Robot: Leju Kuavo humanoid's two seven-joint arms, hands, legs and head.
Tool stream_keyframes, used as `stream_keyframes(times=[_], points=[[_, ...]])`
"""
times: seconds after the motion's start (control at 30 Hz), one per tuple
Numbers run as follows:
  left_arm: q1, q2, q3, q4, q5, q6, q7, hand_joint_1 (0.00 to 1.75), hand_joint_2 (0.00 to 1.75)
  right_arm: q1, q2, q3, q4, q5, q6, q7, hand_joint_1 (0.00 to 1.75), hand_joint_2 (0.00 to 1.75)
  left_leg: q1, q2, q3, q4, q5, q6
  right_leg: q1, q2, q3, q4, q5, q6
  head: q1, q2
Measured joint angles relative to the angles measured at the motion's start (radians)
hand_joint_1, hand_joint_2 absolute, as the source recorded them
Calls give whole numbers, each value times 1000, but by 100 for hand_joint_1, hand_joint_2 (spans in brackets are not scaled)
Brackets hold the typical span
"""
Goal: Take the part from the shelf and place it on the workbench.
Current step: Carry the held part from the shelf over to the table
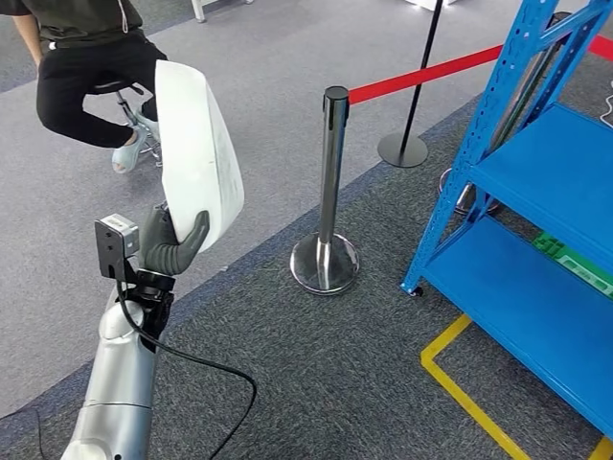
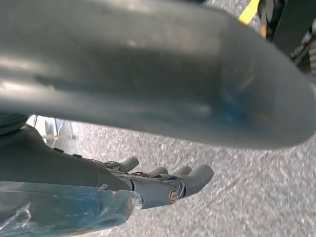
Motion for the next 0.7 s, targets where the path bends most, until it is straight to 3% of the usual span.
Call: stream_keyframes(times=[0.07, 0.13, 0.2, 0.23, 0.27, 0.3, 0.37, 0.43, 0.5, 0.57, 0.63, 0.7], points=[[3, 7, 1, 0, 10, -1, -1, 175, 175, 0, 0, 5, 0, 13, 5, 0, 0, 0, -3, 41, -16, 28, -21, -11, -1, -20, 1, -5, 5, -13, -5, 0], [7, 13, 3, -1, 30, -3, -3, 175, 175, 5, -2, 27, 0, 84, 12, 2, 0, 0, -5, 98, -69, 137, -80, -21, 0, -45, 2, -7, 6, -21, -10, 0], [16, 22, 10, -1, 50, -5, -3, 175, 175, 14, -4, 81, 0, 198, 17, 7, 0, 0, -2, 115, -132, 263, -126, -27, 1, -74, 1, -7, 4, -24, -11, 0], [18, 26, 18, -1, 58, -7, -2, 175, 175, 17, -5, 113, 0, 234, 20, 7, 0, 0, 0, 116, -144, 286, -125, -27, 1, -87, 1, -7, 4, -25, -11, 0], [17, 29, 28, -1, 67, -10, -2, 175, 175, 18, -6, 136, 0, 244, 21, 6, 0, 0, 1, 119, -135, 268, -106, -27, 1, -99, 1, -7, 3, -25, -11, 0], [12, 33, 39, -1, 75, -14, -2, 175, 175, 16, -6, 151, 0, 234, 24, 6, 0, 0, 0, 127, -106, 214, -74, -25, 1, -111, 3, -7, 2, -25, -11, 0], [-3, 37, 56, -1, 89, -18, -1, 175, 175, 13, -5, 158, 0, 203, 28, 10, 0, 0, -7, 172, -29, 74, -20, -16, 5, -133, 8, -6, -3, -18, -12, 0], [-17, 37, 70, 0, 108, -17, 3, 175, 175, 14, -5, 159, 0, 194, 32, 12, 0, 0, -15, 200, 9, 1, -5, -6, 11, -156, 13, -8, -8, -7, -10, 0], [-22, 34, 91, 4, 122, -8, 4, 175, 175, 12, -5, 161, 0, 190, 36, 9, 0, 0, -16, 180, 7, -6, -5, 5, 12, -176, 19, -14, -11, 3, -8, 0], [-28, 33, 111, 6, 117, 5, -5, 175, 175, 10, -3, 159, 0, 171, 39, -1, 0, 0, -12, 157, 8, -12, -1, 17, 9, -146, 11, 8, -31, 12, -5, 0], [-39, 27, 119, 7, 102, 11, -11, 175, 175, 9, 0, 154, 1, 149, 40, -10, 0, 0, -8, 133, 9, -15, 1, 26, 8, -88, -35, 109, -85, 15, 1, 0], [-45, 18, 122, 8, 91, 11, -11, 175, 175, 11, 2, 147, 2, 138, 40, -13, 0, 0, -8, 106, 9, -14, 1, 30, 10, -63, -103, 240, -134, 14, 5, 0]])
